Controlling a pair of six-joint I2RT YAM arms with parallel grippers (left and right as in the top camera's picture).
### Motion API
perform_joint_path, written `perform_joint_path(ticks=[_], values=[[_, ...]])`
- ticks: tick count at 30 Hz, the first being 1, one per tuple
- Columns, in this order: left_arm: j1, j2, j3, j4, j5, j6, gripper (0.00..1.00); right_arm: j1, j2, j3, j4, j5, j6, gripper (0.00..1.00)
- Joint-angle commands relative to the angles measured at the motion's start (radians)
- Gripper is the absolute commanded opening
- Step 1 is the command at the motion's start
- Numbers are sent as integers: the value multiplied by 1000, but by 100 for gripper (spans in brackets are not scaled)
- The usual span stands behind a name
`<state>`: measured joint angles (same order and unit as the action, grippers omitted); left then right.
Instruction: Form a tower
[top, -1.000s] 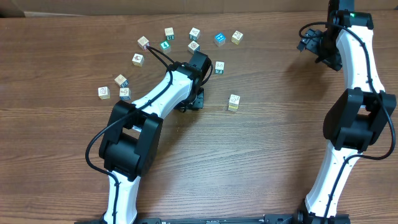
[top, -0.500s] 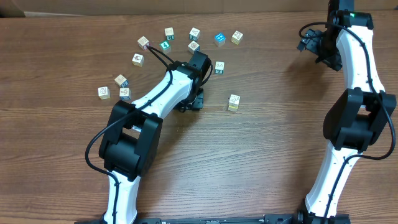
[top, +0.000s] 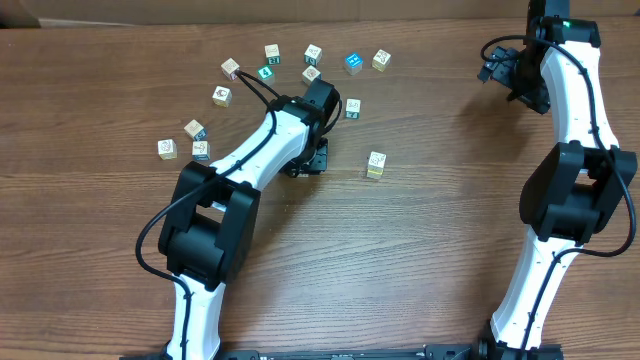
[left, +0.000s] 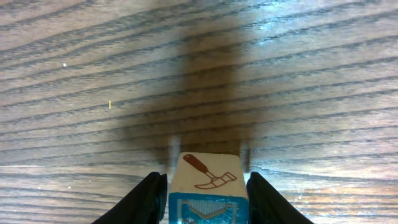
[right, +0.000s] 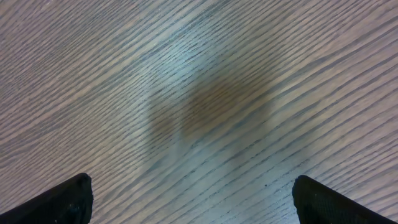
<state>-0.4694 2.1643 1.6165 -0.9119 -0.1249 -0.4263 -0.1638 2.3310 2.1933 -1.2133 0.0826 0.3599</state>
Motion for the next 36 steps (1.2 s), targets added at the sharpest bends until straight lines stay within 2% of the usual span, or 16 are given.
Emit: perform_joint_path(ticks=[1,13,19,28,31,36], values=[[13,16,23,0,-12,-8,38,-6,-18,12,4,3,3,100],[14,16,28,1,14,-7,38,-6,-18,12,4,3,3,100],[19,16,61,-5,25,-7,32,-6,-18,12,4,3,3,100],[19,16,69,-37,48,-7,34,-6,-18,12,4,3,3,100],[19,16,69,-45,47,-7,38,-6,-18,12,4,3,3,100],[18,16,68,-45,47,-7,35,-6,-18,12,4,3,3,100]])
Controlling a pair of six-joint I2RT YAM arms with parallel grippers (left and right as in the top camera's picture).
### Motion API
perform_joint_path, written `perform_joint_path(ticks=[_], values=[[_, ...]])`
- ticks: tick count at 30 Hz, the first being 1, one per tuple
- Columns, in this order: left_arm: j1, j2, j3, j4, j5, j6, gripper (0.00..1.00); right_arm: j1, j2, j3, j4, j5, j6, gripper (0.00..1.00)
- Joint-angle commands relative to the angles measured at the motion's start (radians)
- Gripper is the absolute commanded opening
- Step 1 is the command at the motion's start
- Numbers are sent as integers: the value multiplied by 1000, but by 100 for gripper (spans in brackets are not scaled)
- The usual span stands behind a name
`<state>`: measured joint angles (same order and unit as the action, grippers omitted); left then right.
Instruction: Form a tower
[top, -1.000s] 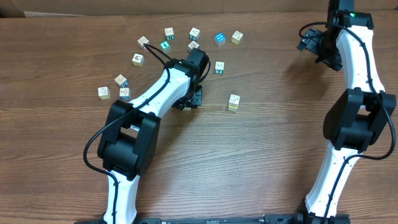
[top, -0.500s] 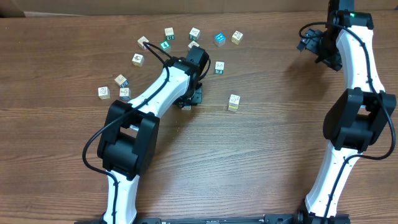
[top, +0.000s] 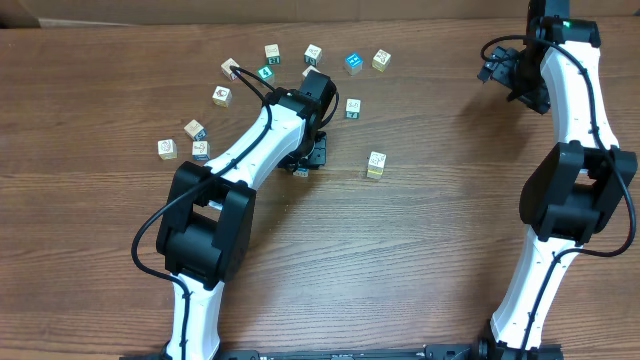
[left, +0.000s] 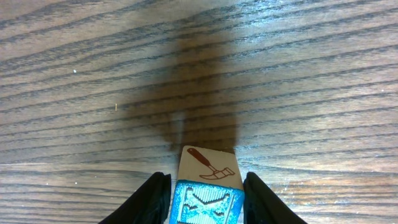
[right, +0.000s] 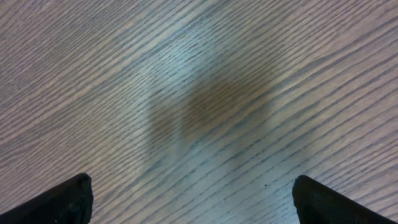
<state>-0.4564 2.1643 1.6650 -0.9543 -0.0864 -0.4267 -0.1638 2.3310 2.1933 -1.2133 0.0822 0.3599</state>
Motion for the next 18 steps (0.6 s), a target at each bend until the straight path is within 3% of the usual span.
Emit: perform_joint_path(ticks=[1,18], values=[[5,16,20,-2,8,-7,34,-6,-18,12,4,3,3,100],[5,16,19,-2,9,-7,36,-6,-18,12,4,3,3,100]])
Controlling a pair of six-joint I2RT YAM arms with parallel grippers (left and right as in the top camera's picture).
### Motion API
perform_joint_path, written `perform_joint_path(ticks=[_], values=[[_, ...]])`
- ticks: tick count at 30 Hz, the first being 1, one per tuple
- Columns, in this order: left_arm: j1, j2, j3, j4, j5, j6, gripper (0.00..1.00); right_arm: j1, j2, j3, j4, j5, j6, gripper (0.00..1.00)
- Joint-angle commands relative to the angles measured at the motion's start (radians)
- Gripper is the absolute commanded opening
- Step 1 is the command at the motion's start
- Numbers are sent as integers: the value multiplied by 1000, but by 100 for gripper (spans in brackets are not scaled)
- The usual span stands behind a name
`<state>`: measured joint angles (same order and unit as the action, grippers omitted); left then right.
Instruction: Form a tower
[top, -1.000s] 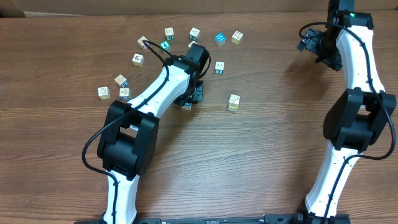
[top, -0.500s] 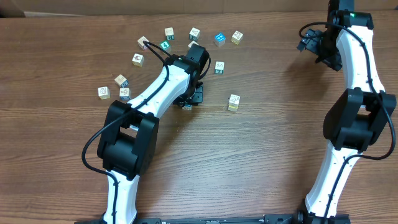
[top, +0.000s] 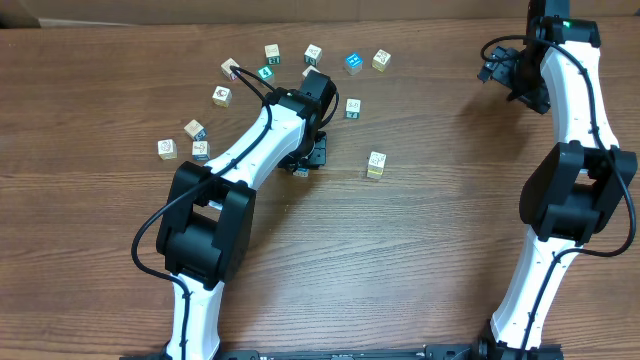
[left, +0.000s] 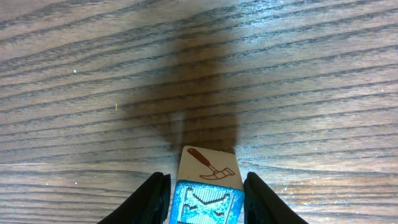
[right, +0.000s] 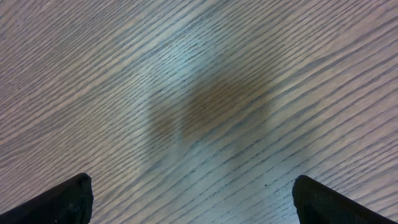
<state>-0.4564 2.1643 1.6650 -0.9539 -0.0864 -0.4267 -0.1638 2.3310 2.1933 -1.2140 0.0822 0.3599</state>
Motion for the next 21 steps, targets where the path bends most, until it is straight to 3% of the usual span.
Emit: perform_joint_path(ticks=[1,14,21], values=[[5,16,19,-3,9,-7,36,-6,-18,12,5,3,3,100],[4,18,6,3,8,-7,39,-6,-18,12,5,3,3,100],[5,18,1,13,8,-7,32,-6,-18,12,5,3,3,100]])
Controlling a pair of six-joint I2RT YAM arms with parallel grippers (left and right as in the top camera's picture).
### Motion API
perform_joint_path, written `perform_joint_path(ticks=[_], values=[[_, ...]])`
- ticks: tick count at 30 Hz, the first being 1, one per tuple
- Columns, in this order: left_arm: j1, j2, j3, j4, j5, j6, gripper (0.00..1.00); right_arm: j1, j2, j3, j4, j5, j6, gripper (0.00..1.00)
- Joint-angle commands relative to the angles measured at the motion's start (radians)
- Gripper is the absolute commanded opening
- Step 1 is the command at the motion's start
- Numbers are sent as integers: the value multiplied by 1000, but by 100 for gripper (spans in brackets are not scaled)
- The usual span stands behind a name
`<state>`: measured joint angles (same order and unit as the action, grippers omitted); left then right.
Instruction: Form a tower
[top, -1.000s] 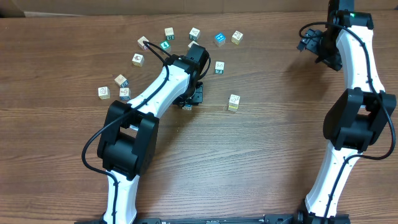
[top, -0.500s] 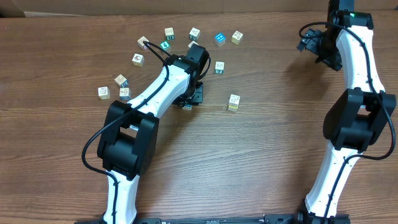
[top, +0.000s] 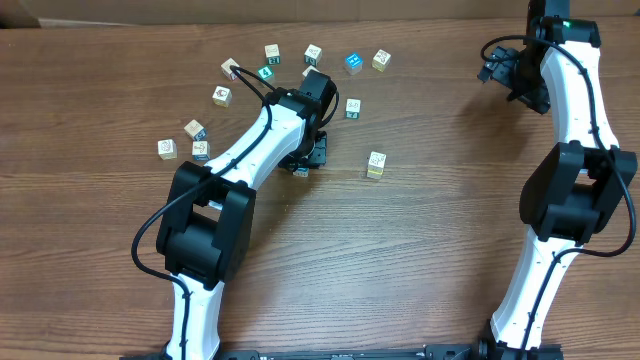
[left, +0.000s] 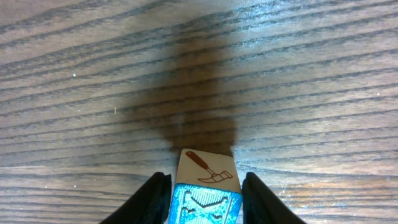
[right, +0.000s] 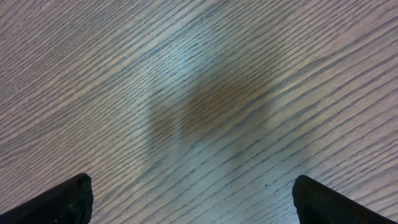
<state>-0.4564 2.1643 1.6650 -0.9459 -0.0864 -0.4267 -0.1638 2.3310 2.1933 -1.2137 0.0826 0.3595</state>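
Observation:
My left gripper (left: 206, 182) is shut on a wooden block (left: 207, 167) with a red hammer drawing on one face and a carved blue face toward the camera. The block's shadow meets its far edge, so it sits at or just above the table. In the overhead view the left gripper (top: 305, 158) is at mid-table, left of a lone block (top: 375, 164). Several loose blocks lie beyond it, such as one (top: 353, 108) near the arm and a blue one (top: 353, 63). My right gripper (right: 193, 186) is open over bare wood at the far right (top: 497, 68).
More blocks lie scattered left of the left arm, among them a group (top: 194, 129) near the table's left side and one (top: 221, 96) further back. The wooden table (top: 430, 230) runs wide toward the front. The left arm hides part of the block cluster.
The left gripper with the hammer block has shifted only very slightly. The right arm and the loose blocks stand as they were.
At first my left gripper held the hammer block higher, with its shadow well apart. Later the gripper stood slightly further left and lower, the shadow touching the block. It has stayed there since. The right gripper stayed open and still throughout.

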Motion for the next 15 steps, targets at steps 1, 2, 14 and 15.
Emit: perform_joint_path(ticks=[1,2,14,15], values=[[5,18,0,4,9,-7,35,-6,-18,12,5,3,3,100],[4,18,0,4,9,-7,41,-6,-18,12,5,3,3,100],[3,18,-1,-3,9,-6,37,-6,-18,12,5,3,3,100],[3,18,-1,-4,9,-5,38,-6,-18,12,5,3,3,100]])
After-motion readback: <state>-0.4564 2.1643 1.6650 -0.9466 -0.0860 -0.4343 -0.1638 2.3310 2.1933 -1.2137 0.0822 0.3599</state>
